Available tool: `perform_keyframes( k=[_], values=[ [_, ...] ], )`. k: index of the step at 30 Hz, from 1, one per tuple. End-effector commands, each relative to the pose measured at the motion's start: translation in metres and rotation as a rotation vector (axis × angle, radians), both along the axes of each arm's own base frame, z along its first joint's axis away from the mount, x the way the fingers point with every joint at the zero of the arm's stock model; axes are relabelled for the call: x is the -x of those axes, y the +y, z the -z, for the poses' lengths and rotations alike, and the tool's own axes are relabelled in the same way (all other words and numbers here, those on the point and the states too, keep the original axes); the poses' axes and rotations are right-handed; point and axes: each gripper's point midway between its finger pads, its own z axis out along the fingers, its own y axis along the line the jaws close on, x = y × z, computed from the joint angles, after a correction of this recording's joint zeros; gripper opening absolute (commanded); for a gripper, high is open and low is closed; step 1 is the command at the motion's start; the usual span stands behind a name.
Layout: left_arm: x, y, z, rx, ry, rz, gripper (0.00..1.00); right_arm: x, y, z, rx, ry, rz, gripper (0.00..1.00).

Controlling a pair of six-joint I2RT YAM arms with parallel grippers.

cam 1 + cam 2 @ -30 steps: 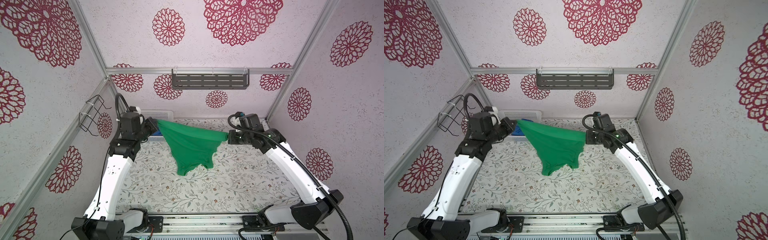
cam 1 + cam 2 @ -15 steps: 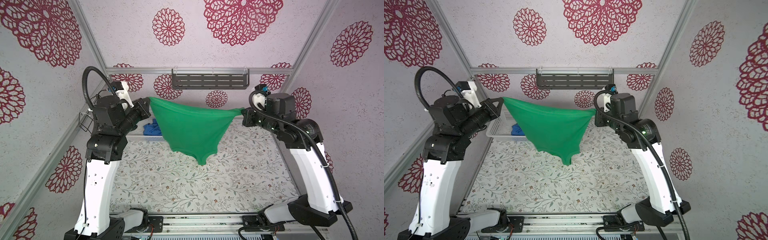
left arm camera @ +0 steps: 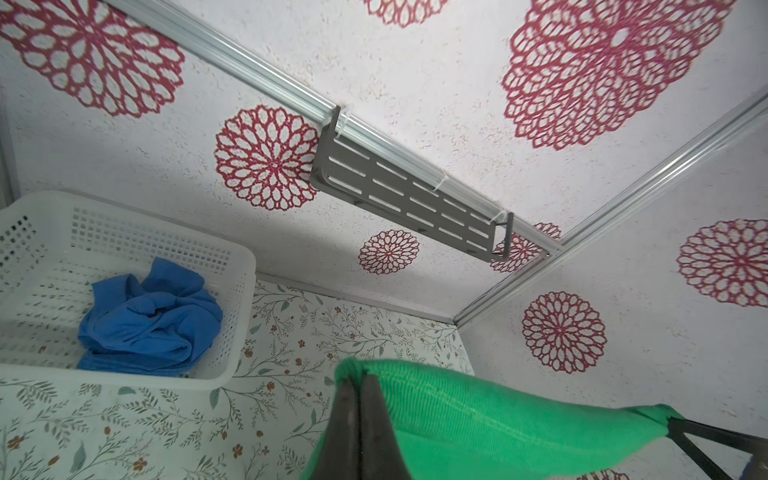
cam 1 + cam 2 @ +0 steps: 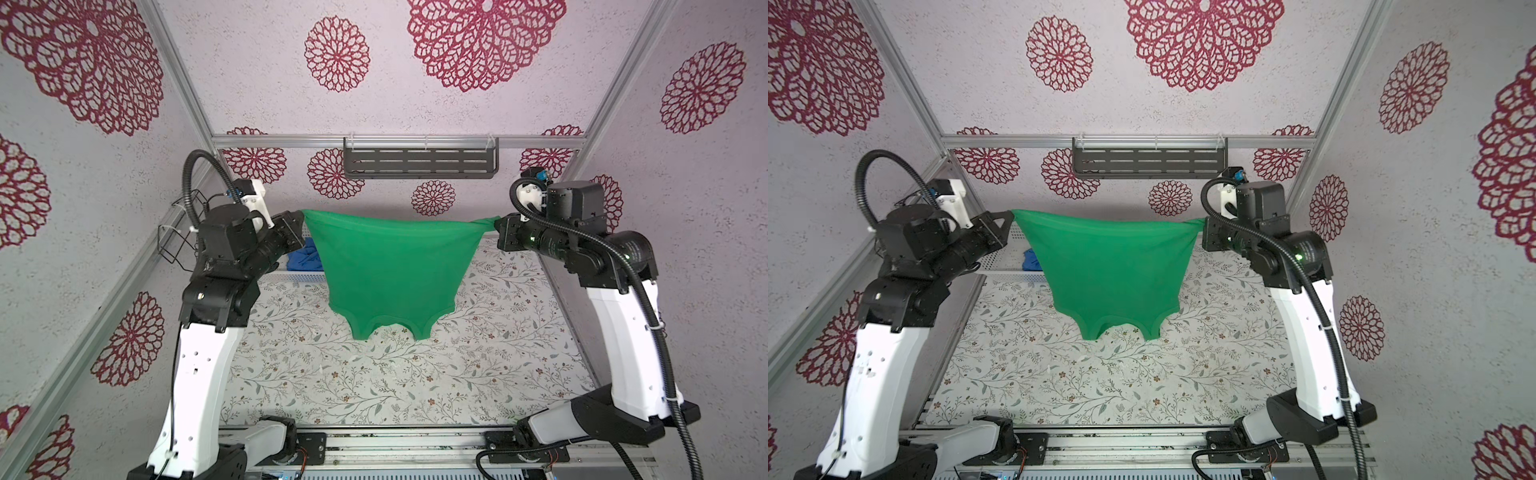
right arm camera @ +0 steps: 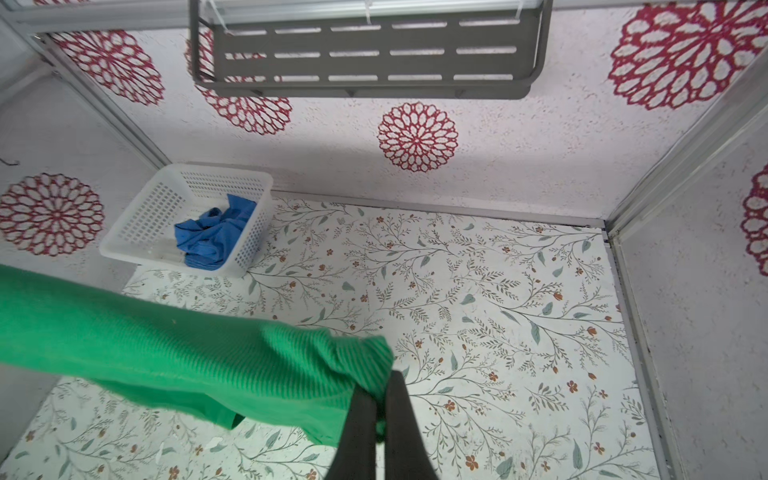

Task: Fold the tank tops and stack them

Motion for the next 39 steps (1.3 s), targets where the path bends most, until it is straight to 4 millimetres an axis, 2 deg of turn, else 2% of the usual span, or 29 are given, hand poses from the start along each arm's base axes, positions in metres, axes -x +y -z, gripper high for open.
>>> perform_keyframes(
  k=[1, 4, 6, 9, 10, 11, 13, 16, 18, 20, 22, 24, 27, 29, 32, 35, 39],
  values=[
    [-0.053, -0.006, 0.000, -0.022, -0.034, 0.022, 0.00, -0.044, -0.009, -0.008, 0.003, -0.061, -0.011, 0.00],
    [-0.099, -0.014, -0.004, -0.025, -0.057, 0.047, 0.00, -0.086, -0.020, -0.017, -0.048, -0.114, -0.003, 0.00],
    [-0.123, -0.017, -0.010, -0.016, -0.084, 0.061, 0.00, -0.106, -0.025, -0.027, -0.071, -0.165, -0.010, 0.00],
    [-0.153, -0.025, -0.026, -0.018, -0.171, 0.100, 0.00, -0.123, -0.029, -0.045, -0.104, -0.251, -0.040, 0.00],
    [-0.167, -0.029, -0.021, -0.022, -0.182, 0.107, 0.00, -0.125, -0.027, -0.051, -0.111, -0.280, -0.063, 0.00],
    [-0.174, -0.029, -0.024, -0.018, -0.203, 0.110, 0.00, -0.125, -0.025, -0.057, -0.116, -0.306, -0.087, 0.00],
    [-0.179, -0.033, -0.034, -0.006, -0.245, 0.125, 0.00, -0.121, -0.025, -0.068, -0.110, -0.346, -0.104, 0.00],
    [-0.168, -0.040, -0.054, -0.002, -0.311, 0.149, 0.00, -0.108, -0.031, -0.084, -0.082, -0.402, -0.113, 0.00],
    [-0.158, -0.041, -0.059, -0.013, -0.329, 0.151, 0.00, -0.100, -0.037, -0.086, -0.072, -0.418, -0.115, 0.00],
    [-0.145, -0.040, -0.055, -0.020, -0.327, 0.153, 0.00, -0.093, -0.042, -0.078, -0.074, -0.398, -0.116, 0.00],
    [-0.134, -0.038, -0.037, -0.027, -0.301, 0.149, 0.00, -0.087, -0.043, -0.053, -0.077, -0.348, -0.128, 0.00],
    [-0.124, -0.038, -0.007, -0.027, -0.254, 0.152, 0.00, -0.080, -0.040, -0.017, -0.080, -0.277, -0.146, 0.00],
    [-0.105, -0.042, 0.055, -0.008, -0.150, 0.173, 0.00, -0.057, -0.041, 0.050, -0.078, -0.127, -0.138, 0.00],
    [-0.087, -0.043, 0.097, 0.000, -0.078, 0.168, 0.00, -0.035, -0.043, 0.093, -0.091, -0.025, -0.115, 0.00],
    [-0.053, -0.039, 0.165, 0.058, 0.076, 0.139, 0.00, 0.007, -0.047, 0.155, -0.152, 0.131, -0.050, 0.00],
    [-0.013, -0.046, 0.222, 0.122, 0.208, 0.152, 0.00, 0.053, -0.043, 0.211, -0.255, 0.293, 0.015, 0.00],
    [0.044, -0.044, 0.283, 0.141, 0.389, 0.115, 0.00, 0.118, -0.040, 0.267, -0.378, 0.551, 0.143, 0.00]
  ],
)
